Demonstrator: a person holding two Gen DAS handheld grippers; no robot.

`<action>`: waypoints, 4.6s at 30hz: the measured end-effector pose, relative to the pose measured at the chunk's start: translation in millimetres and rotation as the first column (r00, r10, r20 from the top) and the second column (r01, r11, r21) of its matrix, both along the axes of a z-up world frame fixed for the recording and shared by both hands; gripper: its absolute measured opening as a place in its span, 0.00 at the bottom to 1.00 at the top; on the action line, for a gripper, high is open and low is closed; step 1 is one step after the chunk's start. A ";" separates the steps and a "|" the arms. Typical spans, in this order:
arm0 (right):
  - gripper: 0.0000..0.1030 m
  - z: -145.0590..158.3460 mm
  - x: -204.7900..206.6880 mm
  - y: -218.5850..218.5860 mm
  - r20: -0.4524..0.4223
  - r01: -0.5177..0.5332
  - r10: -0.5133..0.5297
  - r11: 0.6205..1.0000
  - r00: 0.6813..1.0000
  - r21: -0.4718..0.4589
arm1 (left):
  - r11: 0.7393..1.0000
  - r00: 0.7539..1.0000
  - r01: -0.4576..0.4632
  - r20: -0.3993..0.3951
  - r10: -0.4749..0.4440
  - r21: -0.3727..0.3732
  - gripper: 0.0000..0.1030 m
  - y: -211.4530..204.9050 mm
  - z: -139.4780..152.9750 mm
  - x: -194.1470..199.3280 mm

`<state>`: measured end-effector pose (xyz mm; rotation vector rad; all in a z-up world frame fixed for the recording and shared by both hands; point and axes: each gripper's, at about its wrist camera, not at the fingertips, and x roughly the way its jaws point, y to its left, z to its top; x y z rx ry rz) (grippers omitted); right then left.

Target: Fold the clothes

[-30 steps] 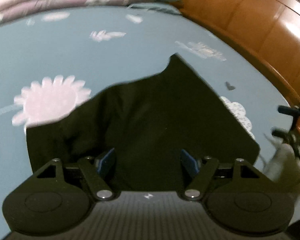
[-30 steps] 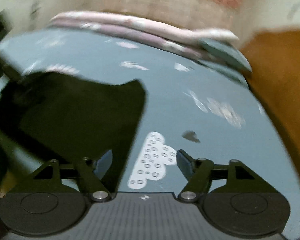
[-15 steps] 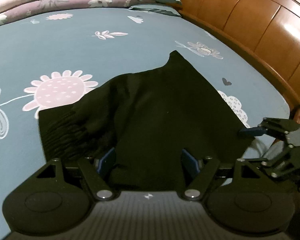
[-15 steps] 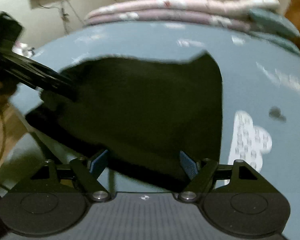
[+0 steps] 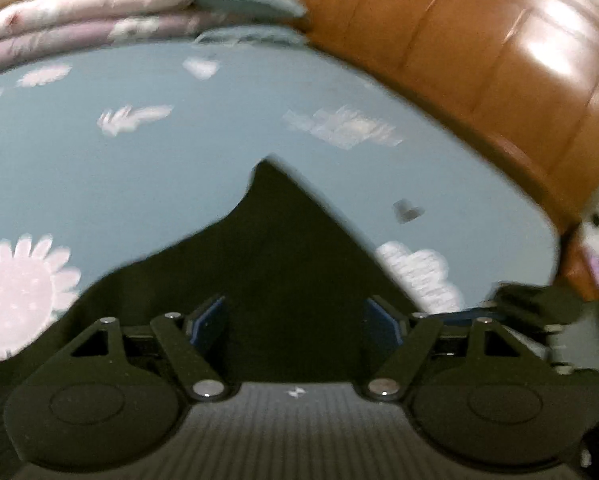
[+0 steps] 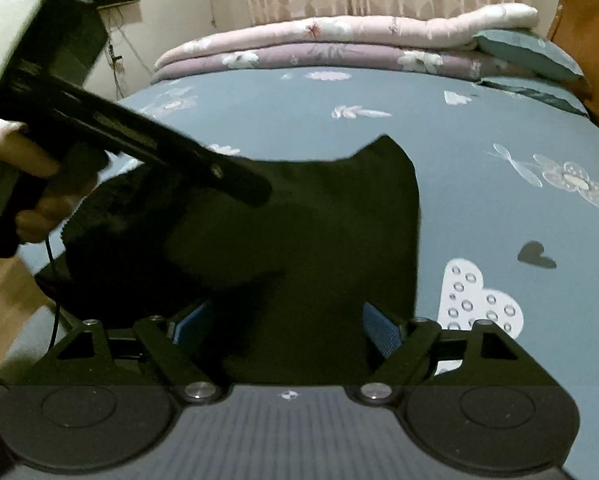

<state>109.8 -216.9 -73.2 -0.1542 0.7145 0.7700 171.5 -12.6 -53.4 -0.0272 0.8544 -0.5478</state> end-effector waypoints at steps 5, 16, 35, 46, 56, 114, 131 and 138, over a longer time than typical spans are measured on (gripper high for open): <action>0.84 -12.6 6.2 -7.7 -0.044 0.004 -0.003 1.000 0.999 0.011 | 0.999 0.999 -0.034 0.001 0.034 0.006 0.75 17.7 -24.2 -4.1; 0.85 6.5 16.9 -7.8 -0.017 0.008 -0.007 0.997 1.000 0.082 | 0.996 0.997 -0.063 -0.043 0.066 0.056 0.75 25.5 -20.6 -7.2; 0.94 -2.7 6.0 -8.1 -0.023 0.042 -0.041 0.996 0.999 0.076 | 0.995 0.998 0.037 -0.054 -0.042 -0.090 0.74 -26.1 47.6 47.1; 0.94 -7.2 8.6 -17.3 -0.058 0.026 -0.018 0.991 0.998 0.134 | 0.962 0.967 -0.064 -0.254 -0.005 -0.264 0.74 -71.2 -16.6 151.7; 0.94 -16.3 16.0 -23.4 -0.089 0.040 -0.027 0.988 0.996 0.150 | 0.966 0.979 -0.096 -0.199 0.048 -0.239 0.73 -68.4 -19.1 159.9; 1.00 -28.7 -20.8 10.2 -0.048 0.098 -0.099 0.995 0.994 -0.020 | 0.993 0.996 -0.086 0.028 0.084 0.081 0.82 67.5 16.1 -47.2; 1.00 -30.2 -25.2 15.7 -0.036 0.085 -0.087 0.994 0.996 -0.066 | 0.982 0.984 -0.177 -0.021 0.179 0.067 0.82 93.8 -4.8 -22.6; 1.00 -31.5 -26.2 16.0 -0.023 0.085 -0.087 0.994 0.996 -0.068 | 0.992 0.993 -0.108 0.058 0.104 0.065 0.82 73.2 21.3 -62.0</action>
